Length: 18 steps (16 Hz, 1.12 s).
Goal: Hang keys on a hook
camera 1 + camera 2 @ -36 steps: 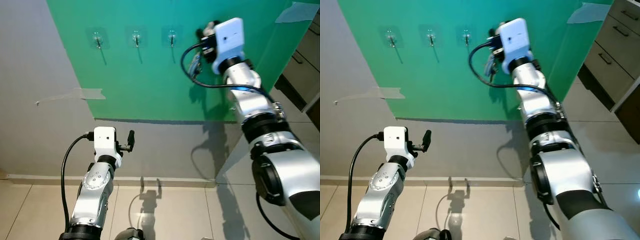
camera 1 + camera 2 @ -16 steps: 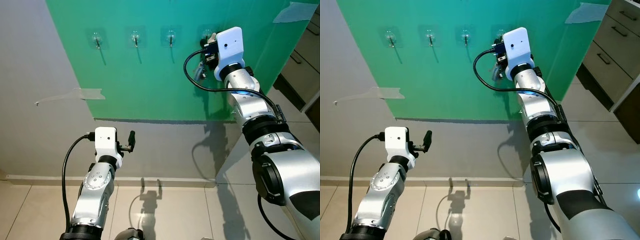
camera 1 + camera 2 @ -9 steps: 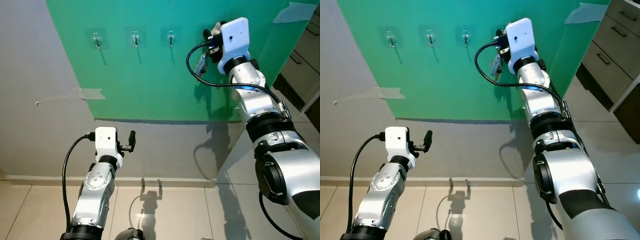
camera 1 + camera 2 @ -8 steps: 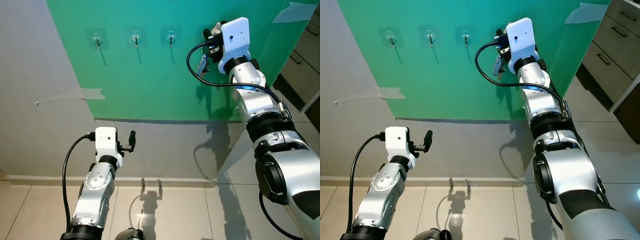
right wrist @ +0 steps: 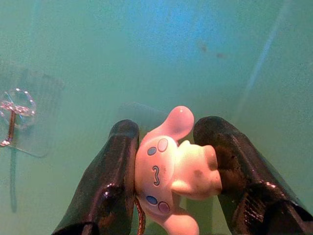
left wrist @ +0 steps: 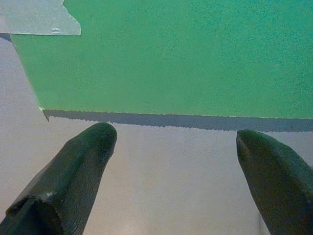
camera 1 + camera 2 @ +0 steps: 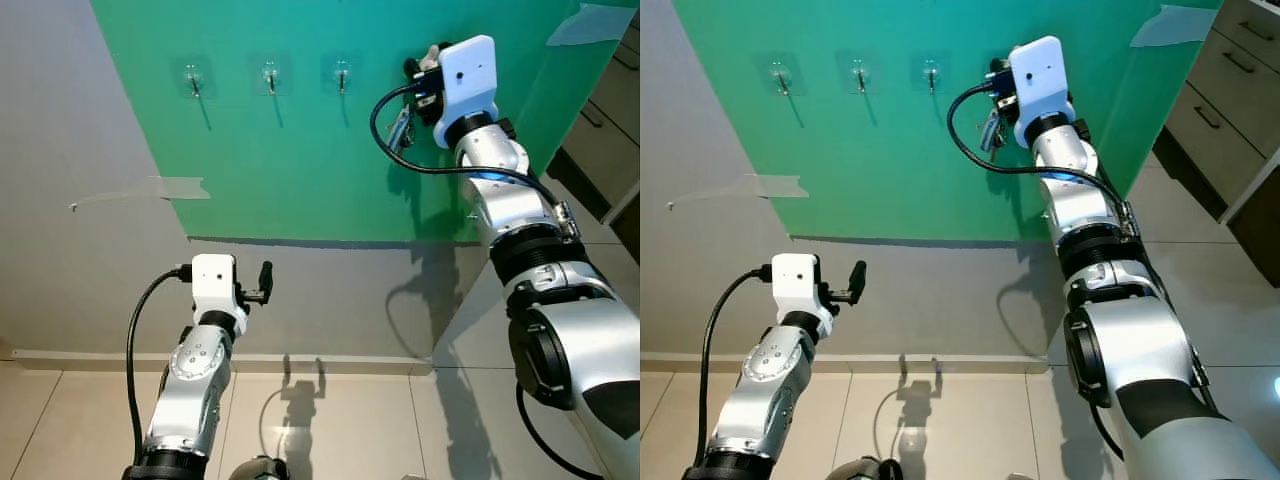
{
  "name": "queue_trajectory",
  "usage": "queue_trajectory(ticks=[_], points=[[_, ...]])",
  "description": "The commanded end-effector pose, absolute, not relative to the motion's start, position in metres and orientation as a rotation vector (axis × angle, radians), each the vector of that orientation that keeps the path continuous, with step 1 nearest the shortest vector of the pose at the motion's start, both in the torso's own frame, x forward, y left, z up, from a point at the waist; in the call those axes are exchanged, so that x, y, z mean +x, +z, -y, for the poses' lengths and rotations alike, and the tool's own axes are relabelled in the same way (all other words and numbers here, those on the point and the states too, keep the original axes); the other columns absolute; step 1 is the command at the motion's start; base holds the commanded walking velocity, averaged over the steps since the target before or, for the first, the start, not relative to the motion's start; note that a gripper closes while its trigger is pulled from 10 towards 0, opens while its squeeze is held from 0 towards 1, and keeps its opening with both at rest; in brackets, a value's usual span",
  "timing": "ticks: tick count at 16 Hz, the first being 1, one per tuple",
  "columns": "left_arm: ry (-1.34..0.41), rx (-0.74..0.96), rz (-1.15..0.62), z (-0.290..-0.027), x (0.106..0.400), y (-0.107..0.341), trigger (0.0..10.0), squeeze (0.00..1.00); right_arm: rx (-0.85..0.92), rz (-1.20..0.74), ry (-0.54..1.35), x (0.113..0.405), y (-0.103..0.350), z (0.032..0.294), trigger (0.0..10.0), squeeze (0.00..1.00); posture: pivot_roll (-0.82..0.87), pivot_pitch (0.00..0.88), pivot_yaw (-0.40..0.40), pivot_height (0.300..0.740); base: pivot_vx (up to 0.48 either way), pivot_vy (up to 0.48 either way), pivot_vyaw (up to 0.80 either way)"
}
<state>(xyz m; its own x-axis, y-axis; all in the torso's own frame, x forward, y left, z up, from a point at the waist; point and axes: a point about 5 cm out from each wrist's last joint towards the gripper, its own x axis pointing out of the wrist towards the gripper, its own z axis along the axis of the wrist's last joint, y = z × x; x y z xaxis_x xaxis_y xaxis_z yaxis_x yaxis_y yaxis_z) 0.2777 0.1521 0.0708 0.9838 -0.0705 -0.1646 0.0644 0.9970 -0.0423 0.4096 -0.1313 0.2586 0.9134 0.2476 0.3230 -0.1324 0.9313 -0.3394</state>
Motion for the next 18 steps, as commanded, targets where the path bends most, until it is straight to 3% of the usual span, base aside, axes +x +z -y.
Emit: queue_trajectory(ticks=[1,14,15,16,17,18], points=[[-0.066,-0.026,-0.167,-0.152,0.276,0.072,10.0,0.00,-0.320,0.403,0.213,0.410,0.271,0.126,10.0,0.00,-0.02,0.000,0.013,0.740,0.000,0.000,0.00],[-0.069,-0.025,-0.180,-0.152,0.273,0.070,10.0,0.00,-0.327,0.224,0.186,0.408,0.215,0.135,10.0,0.00,-0.02,0.000,0.024,0.740,0.000,0.000,0.00],[-0.071,-0.025,-0.180,-0.152,0.273,0.070,10.0,0.00,-0.323,0.235,0.179,0.408,0.217,0.135,10.0,0.07,-0.03,0.000,0.025,0.740,0.000,0.000,0.00],[-0.072,-0.025,-0.181,-0.152,0.273,0.070,10.0,0.00,-0.323,0.244,0.179,0.408,0.219,0.135,10.0,1.00,-0.02,0.000,0.024,0.740,0.000,0.000,0.00],[-0.073,-0.025,-0.180,-0.152,0.273,0.070,10.0,0.00,-0.326,0.248,0.185,0.409,0.221,0.133,10.0,1.00,-0.03,0.000,0.024,0.740,0.000,0.000,0.00],[-0.072,-0.025,-0.181,-0.152,0.273,0.070,10.0,0.00,-0.333,0.253,0.189,0.409,0.223,0.133,10.0,0.49,-0.03,0.000,0.023,0.740,0.000,0.000,0.00]])
